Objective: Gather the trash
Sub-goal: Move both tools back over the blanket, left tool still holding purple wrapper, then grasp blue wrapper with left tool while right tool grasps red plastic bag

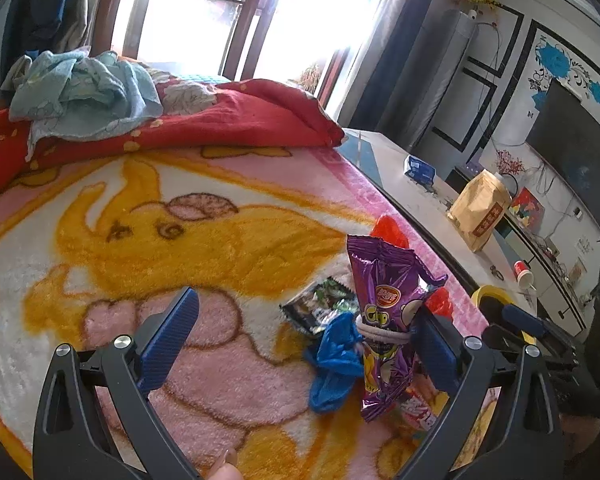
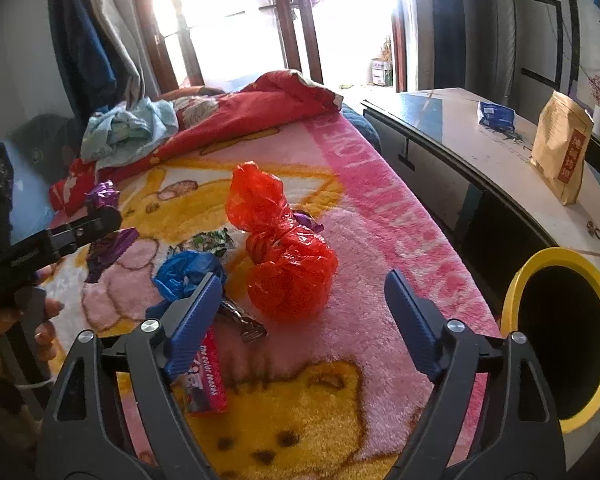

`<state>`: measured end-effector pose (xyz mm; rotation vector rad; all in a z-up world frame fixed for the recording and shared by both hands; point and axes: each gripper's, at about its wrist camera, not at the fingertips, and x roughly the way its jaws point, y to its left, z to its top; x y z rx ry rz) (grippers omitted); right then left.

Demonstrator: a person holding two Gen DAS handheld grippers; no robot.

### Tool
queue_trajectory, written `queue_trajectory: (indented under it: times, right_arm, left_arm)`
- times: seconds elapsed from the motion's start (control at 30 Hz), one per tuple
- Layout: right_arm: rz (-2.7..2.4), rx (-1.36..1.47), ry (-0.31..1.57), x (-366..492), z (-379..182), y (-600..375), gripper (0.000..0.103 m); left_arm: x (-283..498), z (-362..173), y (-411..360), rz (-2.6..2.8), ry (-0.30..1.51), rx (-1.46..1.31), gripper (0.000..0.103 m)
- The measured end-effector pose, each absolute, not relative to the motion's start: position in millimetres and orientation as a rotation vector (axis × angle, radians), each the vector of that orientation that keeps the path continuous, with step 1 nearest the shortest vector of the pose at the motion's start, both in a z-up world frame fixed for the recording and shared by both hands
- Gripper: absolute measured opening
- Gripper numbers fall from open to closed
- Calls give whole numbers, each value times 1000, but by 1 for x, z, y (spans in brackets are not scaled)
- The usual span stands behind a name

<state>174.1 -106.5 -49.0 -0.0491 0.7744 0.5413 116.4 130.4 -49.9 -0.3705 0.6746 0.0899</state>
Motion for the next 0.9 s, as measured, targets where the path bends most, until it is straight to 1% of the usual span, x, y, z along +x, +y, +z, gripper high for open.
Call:
queue_trajectory:
  times: [0.4,0.6,0.63,0.67,0.8,0.87,0.9]
  right_arm:
    - [537,-38,830,206,-71,-98,76]
    - [548,-19,852,216,-78,-95,72]
    - [551,-16,857,217,-79,-94,71]
    - [554,-15,861,218,-80,-94,70]
    - [563,-5,874,221,-84,-93,66]
    - [569,2,881,223,-86,-92,63]
    - [572,5,884,224,-86,-92,61]
  left_arm:
    - [114,-82,127,-15,766,-444,96]
    - [121,-95,119,-57,805,-488,95]
    - [122,-96,119,-60,809,-496,89]
    - [123,-97,118,-63,811,-505,81]
    - [131,-107,118,-77,832,-557,76]
    - [134,-112,116,-85,843,-576,68]
    - [134,-114,114,-90,843,-585,66]
